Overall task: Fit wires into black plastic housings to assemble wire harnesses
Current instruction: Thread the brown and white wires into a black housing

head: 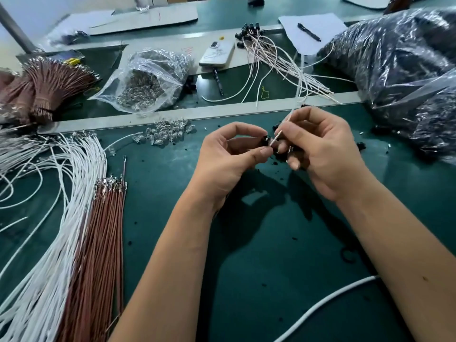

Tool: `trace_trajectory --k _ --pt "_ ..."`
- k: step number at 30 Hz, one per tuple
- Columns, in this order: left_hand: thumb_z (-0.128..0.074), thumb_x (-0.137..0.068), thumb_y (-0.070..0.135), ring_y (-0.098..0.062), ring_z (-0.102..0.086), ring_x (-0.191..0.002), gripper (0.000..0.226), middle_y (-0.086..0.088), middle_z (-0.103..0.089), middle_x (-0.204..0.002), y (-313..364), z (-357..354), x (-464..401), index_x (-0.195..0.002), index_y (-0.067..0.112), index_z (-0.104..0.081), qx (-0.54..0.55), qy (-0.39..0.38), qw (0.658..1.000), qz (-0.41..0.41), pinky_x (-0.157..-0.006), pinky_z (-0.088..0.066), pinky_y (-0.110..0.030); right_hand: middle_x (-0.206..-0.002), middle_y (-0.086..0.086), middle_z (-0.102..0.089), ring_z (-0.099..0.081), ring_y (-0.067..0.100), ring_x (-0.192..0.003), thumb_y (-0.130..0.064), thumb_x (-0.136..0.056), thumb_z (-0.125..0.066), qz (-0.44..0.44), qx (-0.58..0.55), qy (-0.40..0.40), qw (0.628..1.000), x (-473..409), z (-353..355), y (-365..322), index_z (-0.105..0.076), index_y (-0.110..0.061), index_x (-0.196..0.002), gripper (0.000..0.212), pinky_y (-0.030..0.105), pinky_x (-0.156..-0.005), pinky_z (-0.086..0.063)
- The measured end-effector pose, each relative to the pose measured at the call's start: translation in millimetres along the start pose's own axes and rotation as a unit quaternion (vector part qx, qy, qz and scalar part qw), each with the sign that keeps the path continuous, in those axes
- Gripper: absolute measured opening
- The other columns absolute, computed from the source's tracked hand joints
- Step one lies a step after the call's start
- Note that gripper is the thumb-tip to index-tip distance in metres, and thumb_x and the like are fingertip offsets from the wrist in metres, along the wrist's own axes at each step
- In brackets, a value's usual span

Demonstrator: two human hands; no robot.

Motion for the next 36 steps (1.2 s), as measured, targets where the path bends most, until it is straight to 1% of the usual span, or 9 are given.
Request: trace_trajectory --k 5,12,18,22,24,27,31,33,36 --pt "-0.075 -0.07 -0.01 -0.019 -0.072 -0.089 0.027 -0.012 -0.077 -0.094 2.0 1.9 -0.5 -0.085 0.008 -0.061 0.083 -0.022 0.996 -0.037 -0.085 -0.055 -0.026 -0.084 0.015 -0.069 -0.065 0.022 -0.066 0.0 -0.097 -0.062 0.076 -0.051 0.038 0.995 1.3 -3.1 -5.9 -0.057 -0.009 -0.092 0.011 0.025 -0.05 -0.05" --pt "-0.071 -0.07 -0.009 -0.017 -0.074 -0.083 0.028 -0.01 -0.077 -0.096 7.3 3.5 0.4 -0.078 0.016 -0.066 0.177 -0.033 0.983 -0.03 -0.074 -0.055 -0.021 -0.082 0.011 -0.069 -0.067 0.021 -0.065 0.002 -0.096 -0.065 0.11 -0.054 0.054 0.991 4.7 -5.6 -13.4 -0.06 -0.005 -0.098 0.009 0.024 -0.052 -0.052" --pt "-0.068 -0.076 -0.01 -0.013 -0.072 -0.08 0.026 -0.009 -0.077 -0.094 6.1 4.4 -0.4 -0.086 0.013 -0.06 0.174 -0.028 0.984 -0.022 -0.072 -0.054 -0.021 -0.08 0.01 -0.07 -0.065 0.021 -0.063 0.001 -0.095 -0.067 0.123 -0.032 0.045 0.991 6.9 -9.3 -14.6 -0.061 -0.008 -0.095 0.011 0.026 -0.047 -0.049" --pt "-0.073 -0.075 -0.001 -0.01 -0.067 -0.073 0.022 -0.008 -0.077 -0.094 7.3 2.6 -0.4 -0.084 0.016 -0.063 0.174 -0.012 0.985 0.003 -0.072 -0.048 -0.022 -0.074 0.008 -0.062 -0.06 0.024 -0.065 0.001 -0.093 -0.052 0.082 -0.005 0.038 0.996 6.0 -13.4 -9.7 -0.055 -0.012 -0.09 0.014 0.035 -0.058 -0.054" --pt "-0.074 -0.071 0.005 -0.009 -0.062 -0.069 0.02 -0.002 -0.076 -0.088 6.6 0.2 -0.8 -0.083 0.016 -0.063 0.189 0.02 0.982 0.017 -0.07 -0.045 -0.023 -0.074 0.008 -0.062 -0.058 0.024 -0.063 0.004 -0.093 -0.042 0.055 0.01 0.033 0.998 6.7 -18.3 -5.0 -0.053 -0.013 -0.088 0.02 0.034 -0.054 -0.052" --pt "-0.073 -0.073 0.006 -0.007 -0.052 -0.06 0.016 0.003 -0.068 -0.075 5.8 -6.5 -0.3 -0.081 0.016 -0.064 0.215 0.031 0.976 0.032 -0.062 -0.041 -0.019 -0.072 0.005 -0.061 -0.043 0.015 -0.053 -0.001 -0.089 -0.046 0.029 0.085 0.019 0.996 8.7 -27.8 2.6 -0.058 -0.016 -0.085 0.019 0.026 -0.044 -0.032" --pt "-0.069 -0.075 0.007 -0.009 -0.052 -0.062 0.015 -0.005 -0.071 -0.085 8.9 -8.4 -0.6 -0.088 0.013 -0.063 0.296 0.02 0.953 0.066 -0.057 -0.043 -0.015 -0.07 -0.001 -0.061 -0.044 0.005 -0.051 -0.018 -0.096 -0.056 -0.026 0.128 0.037 0.991 8.6 -30.6 9.0 -0.058 -0.019 -0.089 0.008 0.019 -0.049 -0.035" --pt "-0.068 -0.076 0.008 -0.01 -0.054 -0.063 0.013 -0.008 -0.071 -0.087 10.0 -3.6 -2.1 -0.088 0.011 -0.063 0.323 0.027 0.942 0.081 -0.057 -0.048 -0.014 -0.077 -0.004 -0.066 -0.058 0.006 -0.063 -0.025 -0.1 -0.063 -0.014 0.245 0.068 0.967 7.4 -23.7 9.8 -0.061 -0.02 -0.099 0.005 0.027 -0.059 -0.047" --pt "-0.067 -0.076 0.005 -0.011 -0.062 -0.063 0.015 -0.013 -0.072 -0.089 10.7 4.2 -2.2 -0.09 0.008 -0.061 0.339 0.041 0.935 0.093 -0.057 -0.053 -0.015 -0.097 -0.002 -0.068 -0.065 0.022 -0.094 -0.02 -0.088 -0.072 0.032 0.436 0.118 0.892 10.3 -16.0 5.1 -0.06 -0.017 -0.119 0.034 0.044 -0.09 -0.053"
Point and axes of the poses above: each hand's wrist, its own x-axis away from the middle knuckle, its own z-axis out of the back of the hand, y = z × x, the point moved 2 cm from there along -x, towards the middle knuckle
